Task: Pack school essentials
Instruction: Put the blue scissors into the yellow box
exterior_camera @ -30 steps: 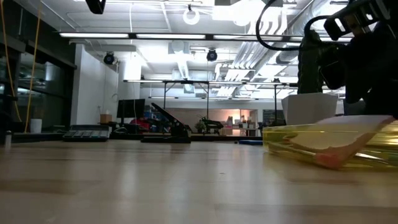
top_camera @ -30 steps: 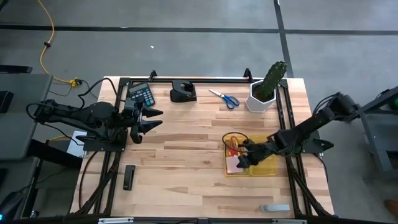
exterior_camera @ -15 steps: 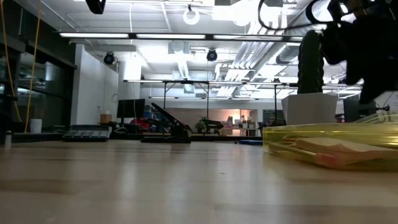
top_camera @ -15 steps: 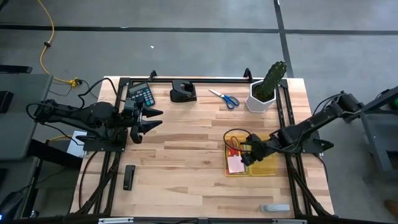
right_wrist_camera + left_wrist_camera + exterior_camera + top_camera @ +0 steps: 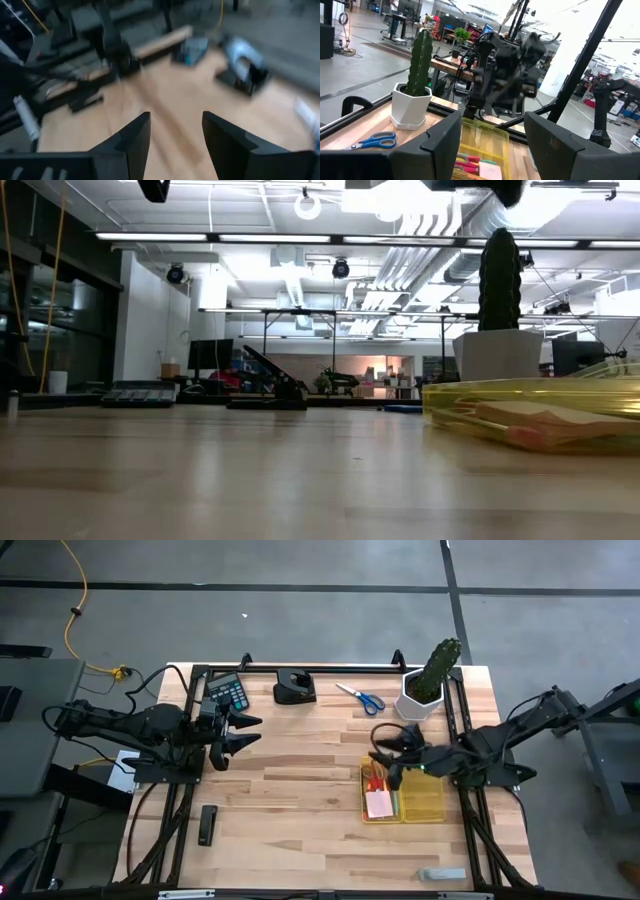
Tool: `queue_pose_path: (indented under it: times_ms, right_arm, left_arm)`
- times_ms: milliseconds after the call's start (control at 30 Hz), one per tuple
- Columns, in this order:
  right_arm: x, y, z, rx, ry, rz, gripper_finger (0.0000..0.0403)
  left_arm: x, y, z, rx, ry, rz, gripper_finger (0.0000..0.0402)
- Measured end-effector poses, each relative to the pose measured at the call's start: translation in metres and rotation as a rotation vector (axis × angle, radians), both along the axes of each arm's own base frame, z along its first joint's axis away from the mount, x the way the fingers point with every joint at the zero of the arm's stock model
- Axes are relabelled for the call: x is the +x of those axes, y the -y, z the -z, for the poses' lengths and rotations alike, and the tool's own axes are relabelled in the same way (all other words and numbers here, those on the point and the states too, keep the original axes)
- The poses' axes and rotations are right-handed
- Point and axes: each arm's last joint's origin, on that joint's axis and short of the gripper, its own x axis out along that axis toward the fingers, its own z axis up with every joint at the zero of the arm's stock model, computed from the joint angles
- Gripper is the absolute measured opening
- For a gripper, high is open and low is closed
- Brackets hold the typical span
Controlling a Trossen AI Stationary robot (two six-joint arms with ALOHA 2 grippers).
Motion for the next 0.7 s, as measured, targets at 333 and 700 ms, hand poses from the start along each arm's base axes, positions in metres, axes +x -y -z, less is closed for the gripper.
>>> queue_pose_path:
  times_ms: [333, 700]
  right_arm:
    - [0.017, 0.019, -0.032, -0.292, 0.179, -0.052, 0.0172]
    - [0.020, 0.025, -0.033, -0.301, 0.184, -0.091, 0.0172]
  left_arm:
    - [0.000, 0.000, -0.003, -0.002, 0.027, -0.003, 0.0205]
    - [0.000, 0.000, -0.003, 0.089, 0.016, -0.012, 0.0205]
